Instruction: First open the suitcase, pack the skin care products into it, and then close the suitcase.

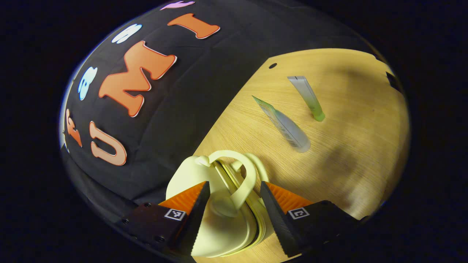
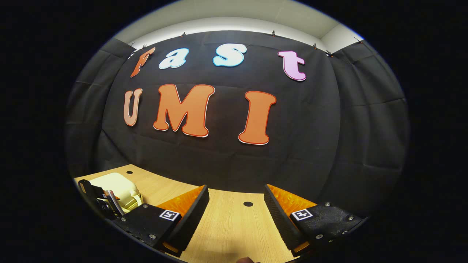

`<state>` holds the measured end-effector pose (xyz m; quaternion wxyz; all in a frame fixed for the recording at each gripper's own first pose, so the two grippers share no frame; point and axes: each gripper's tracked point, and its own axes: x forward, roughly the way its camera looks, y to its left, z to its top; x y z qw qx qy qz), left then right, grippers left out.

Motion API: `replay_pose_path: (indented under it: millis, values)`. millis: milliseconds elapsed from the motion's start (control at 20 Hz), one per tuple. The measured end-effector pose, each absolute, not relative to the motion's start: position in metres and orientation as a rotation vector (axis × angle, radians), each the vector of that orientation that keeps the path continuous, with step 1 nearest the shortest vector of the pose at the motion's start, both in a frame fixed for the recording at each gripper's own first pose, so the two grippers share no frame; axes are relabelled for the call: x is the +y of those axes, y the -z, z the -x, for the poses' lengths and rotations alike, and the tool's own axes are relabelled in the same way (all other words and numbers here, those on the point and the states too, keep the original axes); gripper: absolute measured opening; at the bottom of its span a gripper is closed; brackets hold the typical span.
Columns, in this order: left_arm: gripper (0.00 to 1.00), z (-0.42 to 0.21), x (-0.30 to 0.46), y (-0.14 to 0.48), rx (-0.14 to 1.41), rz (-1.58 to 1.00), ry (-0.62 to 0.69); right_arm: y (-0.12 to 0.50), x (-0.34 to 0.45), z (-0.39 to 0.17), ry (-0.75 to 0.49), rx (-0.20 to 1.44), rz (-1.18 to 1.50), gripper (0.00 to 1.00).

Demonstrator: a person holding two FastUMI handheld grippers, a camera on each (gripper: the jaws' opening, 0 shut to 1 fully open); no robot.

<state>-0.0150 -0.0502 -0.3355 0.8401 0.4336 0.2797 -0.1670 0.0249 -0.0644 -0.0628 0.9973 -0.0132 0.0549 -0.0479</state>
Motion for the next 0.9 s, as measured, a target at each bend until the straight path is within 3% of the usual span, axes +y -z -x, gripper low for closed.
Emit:
replay_pose_path:
  millis: [150,250,300,400,450,550,900]
  values:
    - [0.81,0.007,-0.052,0.347,0.595,-0.985,0.370,0.063,-0.062,-0.025,0.105,0.115,0.032,0.95]
    - [0.62,0.000,-0.049,0.353,0.611,-1.017,0.364,0.065,-0.062,-0.024,0.108,0.119,0.035,0.96]
    - [0.60,-0.004,-0.048,0.354,0.608,-1.037,0.359,0.066,-0.062,-0.024,0.110,0.122,0.038,0.96]
    - [0.39,0.000,-0.051,0.354,0.594,-1.054,0.367,0.066,-0.061,-0.024,0.112,0.126,0.044,0.95]
    - [0.22,-0.003,-0.055,0.356,0.599,-1.055,0.372,0.066,-0.061,-0.024,0.112,0.127,0.046,0.95]
    - [0.09,-0.005,-0.055,0.346,0.564,-1.046,0.372,0.067,-0.061,-0.026,0.116,0.130,0.048,0.95]
    - [0.09,-0.016,-0.044,0.293,0.496,-0.779,0.307,0.067,-0.043,-0.036,0.096,0.133,0.045,0.95]
